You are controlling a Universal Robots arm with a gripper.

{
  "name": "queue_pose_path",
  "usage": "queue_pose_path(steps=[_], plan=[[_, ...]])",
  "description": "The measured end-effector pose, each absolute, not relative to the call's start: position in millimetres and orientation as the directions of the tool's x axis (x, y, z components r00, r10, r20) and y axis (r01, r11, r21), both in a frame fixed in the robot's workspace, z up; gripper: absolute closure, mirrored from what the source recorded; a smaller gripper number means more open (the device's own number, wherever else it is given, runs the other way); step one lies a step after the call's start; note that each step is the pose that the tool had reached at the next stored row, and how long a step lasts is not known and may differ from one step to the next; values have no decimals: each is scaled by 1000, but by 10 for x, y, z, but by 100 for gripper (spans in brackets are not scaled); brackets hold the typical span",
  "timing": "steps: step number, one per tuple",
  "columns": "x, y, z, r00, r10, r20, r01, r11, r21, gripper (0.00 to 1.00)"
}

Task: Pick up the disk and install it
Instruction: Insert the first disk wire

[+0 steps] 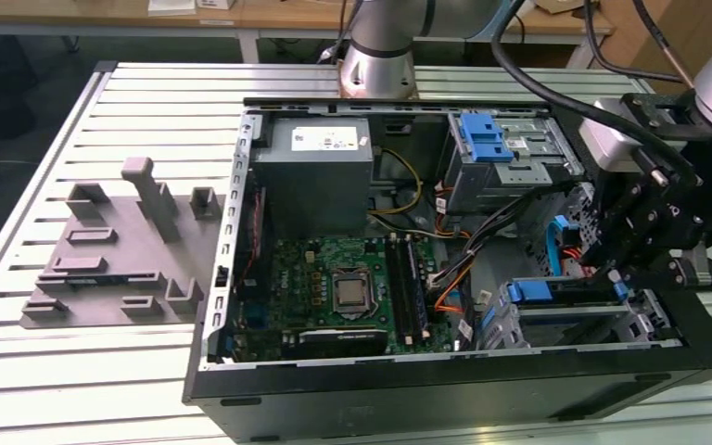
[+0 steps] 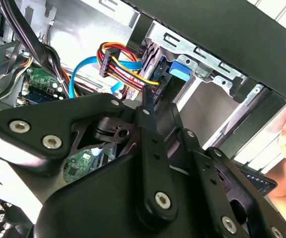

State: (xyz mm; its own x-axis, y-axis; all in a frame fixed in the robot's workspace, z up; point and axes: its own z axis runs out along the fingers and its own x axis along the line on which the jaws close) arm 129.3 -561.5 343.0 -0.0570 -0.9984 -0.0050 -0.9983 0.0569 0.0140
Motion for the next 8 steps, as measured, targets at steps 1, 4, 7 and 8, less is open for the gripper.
queue_pose_path(steps=[1, 4, 7, 8], plan=[[1293, -5615, 3431, -57, -998, -5, -998, 57, 14, 71], [1293, -5615, 3432, -57, -998, -5, -998, 57, 14, 78], [1293, -5615, 3433, -57, -998, -5, -998, 57, 14, 89], [1293, -5615, 3433, -57, -998, -5, -998, 57, 14, 89]])
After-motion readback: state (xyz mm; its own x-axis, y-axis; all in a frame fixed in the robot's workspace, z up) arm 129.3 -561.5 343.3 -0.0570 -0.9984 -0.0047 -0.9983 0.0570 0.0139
